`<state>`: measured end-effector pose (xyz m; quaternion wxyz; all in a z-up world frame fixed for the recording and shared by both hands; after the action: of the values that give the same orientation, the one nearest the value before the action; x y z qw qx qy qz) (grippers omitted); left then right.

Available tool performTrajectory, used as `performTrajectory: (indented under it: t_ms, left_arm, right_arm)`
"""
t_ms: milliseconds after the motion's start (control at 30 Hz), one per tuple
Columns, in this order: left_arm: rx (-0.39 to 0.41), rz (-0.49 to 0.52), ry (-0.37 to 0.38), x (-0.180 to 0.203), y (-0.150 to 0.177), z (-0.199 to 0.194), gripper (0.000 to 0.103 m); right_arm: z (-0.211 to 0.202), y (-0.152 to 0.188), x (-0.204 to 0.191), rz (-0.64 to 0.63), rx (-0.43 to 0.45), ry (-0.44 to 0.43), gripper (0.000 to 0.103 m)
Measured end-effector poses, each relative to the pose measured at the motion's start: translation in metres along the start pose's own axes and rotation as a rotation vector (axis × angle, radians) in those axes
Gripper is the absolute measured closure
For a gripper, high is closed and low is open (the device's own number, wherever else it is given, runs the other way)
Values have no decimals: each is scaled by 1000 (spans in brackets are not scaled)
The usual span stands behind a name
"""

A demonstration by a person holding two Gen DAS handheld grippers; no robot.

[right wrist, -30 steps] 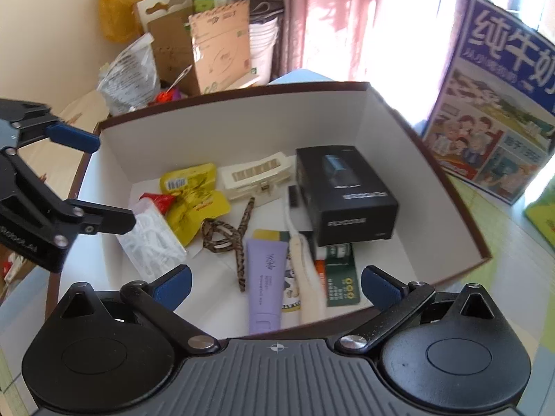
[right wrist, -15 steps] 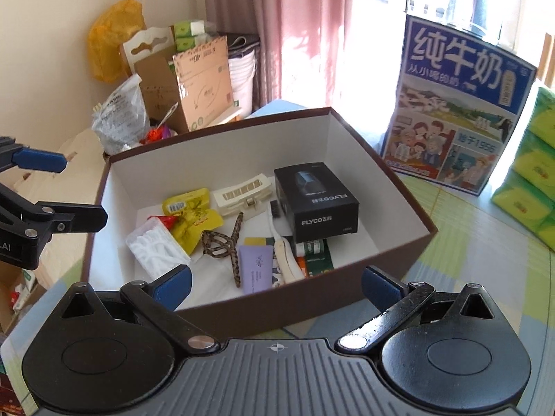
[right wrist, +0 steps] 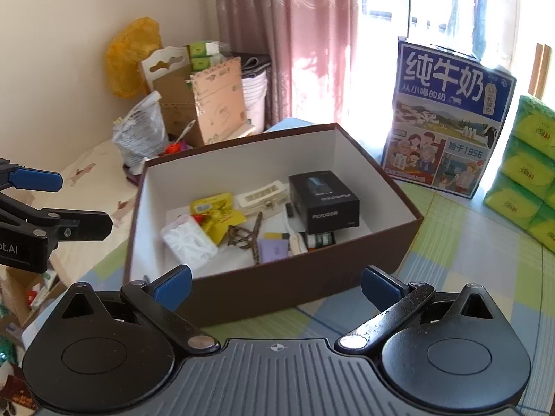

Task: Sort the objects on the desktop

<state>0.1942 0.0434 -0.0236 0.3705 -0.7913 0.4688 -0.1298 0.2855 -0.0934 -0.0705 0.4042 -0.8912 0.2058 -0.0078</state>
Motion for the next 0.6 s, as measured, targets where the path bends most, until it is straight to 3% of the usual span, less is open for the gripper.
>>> performTrajectory:
  t_ms: [600]
  left_arm:
    - [43, -92, -89, 16, 36, -82, 1]
  right_arm:
    - [-72, 27, -19, -49, 71, -48, 2]
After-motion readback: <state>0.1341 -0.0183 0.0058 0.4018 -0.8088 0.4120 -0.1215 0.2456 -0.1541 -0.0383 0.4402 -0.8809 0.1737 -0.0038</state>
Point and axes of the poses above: each gripper's, at about its wrist camera, not at the fingertips, and z roughly the way its jaws point, x to its right, y to its underside, the point moved 5 cm from there along z, roughly the way its jaws point, and after that the axes turned 7 degrees about -y, right-handed, at the moved point
